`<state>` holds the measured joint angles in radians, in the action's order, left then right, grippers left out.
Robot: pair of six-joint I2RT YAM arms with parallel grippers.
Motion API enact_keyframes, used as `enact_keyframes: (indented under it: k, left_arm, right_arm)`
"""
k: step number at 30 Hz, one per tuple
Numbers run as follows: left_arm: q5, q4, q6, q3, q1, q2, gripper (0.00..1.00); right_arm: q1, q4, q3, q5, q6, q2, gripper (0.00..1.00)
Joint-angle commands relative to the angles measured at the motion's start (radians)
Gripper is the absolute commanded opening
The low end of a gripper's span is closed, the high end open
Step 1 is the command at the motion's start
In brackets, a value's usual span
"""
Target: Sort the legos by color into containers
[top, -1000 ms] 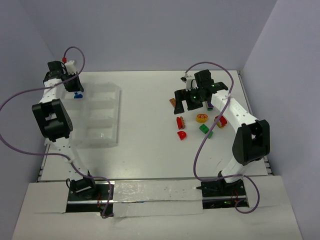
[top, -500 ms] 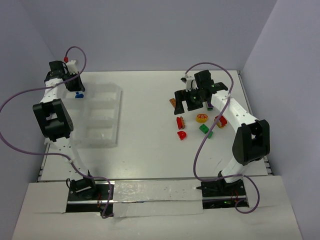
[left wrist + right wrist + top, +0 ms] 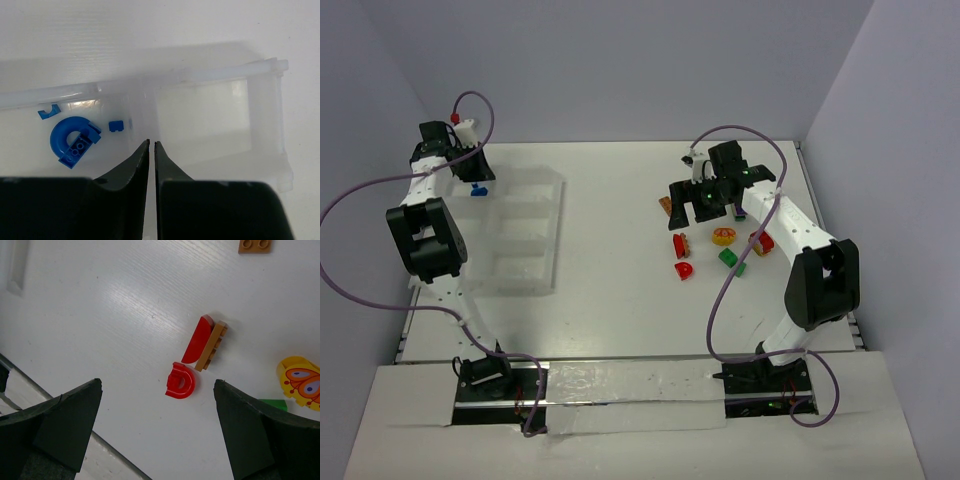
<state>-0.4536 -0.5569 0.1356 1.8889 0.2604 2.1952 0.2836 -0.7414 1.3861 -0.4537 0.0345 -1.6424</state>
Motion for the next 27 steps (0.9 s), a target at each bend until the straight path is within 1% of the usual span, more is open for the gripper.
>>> enact_keyframes:
  k: [1,2,4,6,9,12,13,14,15,16,18,21,22,24,27]
  left_arm:
    - [-0.059,-0.010,0.002,-0.015,-0.007,-0.062,0.17]
    - [-0.076,-0.006,0.002,-0.022,-0.007,-0.068,0.22]
    - [-0.125,0.012,0.006,-0.043,-0.006,-0.101,0.39]
    - [-0.164,0.033,-0.002,-0.054,-0.001,-0.149,0.49]
    - [-0.192,0.058,-0.046,-0.057,-0.005,-0.230,0.58]
    - [-0.155,0.077,-0.051,-0.078,-0.026,-0.316,0.62]
    - [-0.134,0.094,-0.050,-0.114,-0.037,-0.357,0.66]
    - [-0.108,0.115,-0.046,-0.164,-0.049,-0.409,0.73]
    - [-0.077,0.127,-0.040,-0.181,-0.061,-0.448,0.75]
    - [-0.034,0.139,-0.030,-0.251,-0.080,-0.499,0.76]
    - [0.018,0.150,-0.024,-0.313,-0.111,-0.583,0.76]
    - [0.052,0.165,-0.018,-0.443,-0.145,-0.676,0.77]
    - [0.061,0.165,-0.018,-0.454,-0.155,-0.701,0.77]
    - [0.092,0.169,-0.020,-0.530,-0.182,-0.754,0.77]
    - [0.103,0.182,-0.032,-0.585,-0.195,-0.804,0.76]
  right_arm:
    - [0.008,0.013,0.002,0.004,0.007,0.004,1.00]
    - [0.008,0.013,0.002,0.004,0.007,0.004,1.00]
    - [0.008,0.014,0.001,0.005,0.009,0.007,1.00]
    - [0.008,0.014,0.001,0.010,0.012,0.011,1.00]
    - [0.009,0.009,-0.008,0.024,0.025,0.023,1.00]
    - [0.009,0.012,-0.034,0.056,0.040,0.041,1.00]
    - [0.009,0.016,-0.050,0.074,0.046,0.051,1.00]
    - [0.009,0.023,-0.071,0.098,0.052,0.064,1.00]
    - [0.009,0.028,-0.087,0.119,0.056,0.074,1.00]
    - [0.009,0.037,-0.109,0.153,0.055,0.086,1.00]
    - [0.011,0.045,-0.140,0.211,0.057,0.084,0.99]
    - [0.021,0.052,-0.176,0.266,0.064,0.077,0.96]
    - [0.028,0.051,-0.187,0.278,0.065,0.076,0.95]
    - [0.038,0.040,-0.217,0.259,0.055,0.073,0.93]
    - [0.056,0.044,-0.260,0.231,0.037,0.073,0.93]
